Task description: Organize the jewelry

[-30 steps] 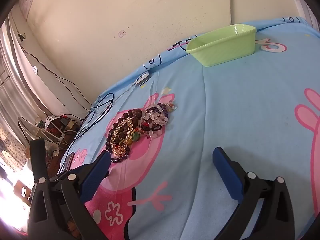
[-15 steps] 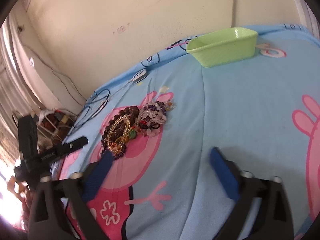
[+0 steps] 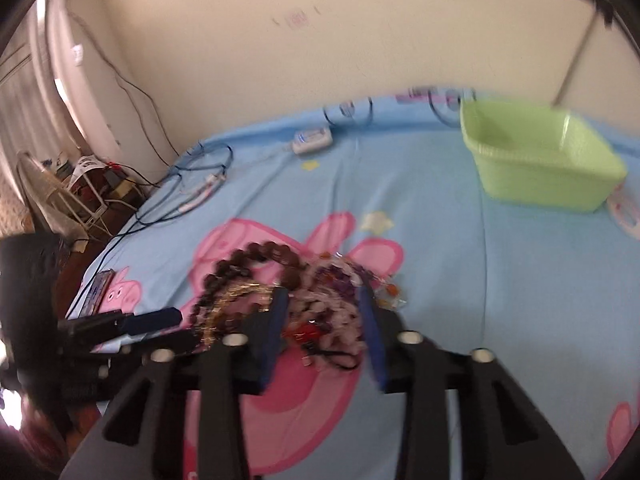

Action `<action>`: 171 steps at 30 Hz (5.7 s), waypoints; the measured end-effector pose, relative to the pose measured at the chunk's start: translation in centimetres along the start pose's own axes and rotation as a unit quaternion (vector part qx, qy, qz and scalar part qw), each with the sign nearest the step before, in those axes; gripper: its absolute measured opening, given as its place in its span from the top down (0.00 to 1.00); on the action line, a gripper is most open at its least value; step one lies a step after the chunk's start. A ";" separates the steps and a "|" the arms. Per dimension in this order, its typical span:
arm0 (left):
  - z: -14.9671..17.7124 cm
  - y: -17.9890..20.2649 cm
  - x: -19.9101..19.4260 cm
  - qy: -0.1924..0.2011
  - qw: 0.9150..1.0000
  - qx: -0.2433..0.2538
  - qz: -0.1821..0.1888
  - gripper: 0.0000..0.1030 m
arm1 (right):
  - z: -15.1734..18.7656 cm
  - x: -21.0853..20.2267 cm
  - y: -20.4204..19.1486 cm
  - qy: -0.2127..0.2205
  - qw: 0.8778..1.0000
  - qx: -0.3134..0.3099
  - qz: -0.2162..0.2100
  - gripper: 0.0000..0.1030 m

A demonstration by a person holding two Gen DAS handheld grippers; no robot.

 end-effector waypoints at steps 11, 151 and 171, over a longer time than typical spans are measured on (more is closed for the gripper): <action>4.0 -1.5 -2.3 -0.031 0.999 0.022 0.010 0.84 | 7.7 -2.9 -3.3 -0.062 0.994 -0.072 -0.056 1.00; -9.5 15.7 5.3 -0.046 0.965 0.258 -0.009 0.31 | 4.3 -9.2 16.6 0.014 0.989 0.091 0.116 1.00; -13.5 15.5 2.8 -0.051 0.976 0.196 0.077 0.96 | 1.2 -10.4 13.5 0.062 0.990 0.088 -0.086 1.00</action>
Point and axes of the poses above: each gripper's, at about its wrist camera, not at the fingertips, and x roughly the way its jaws point, y to its right, z to its underside, the point moved 2 cm from there along x, roughly the way its jaws point, and after that the axes turned 11 degrees about -y, right-handed, at the moved point
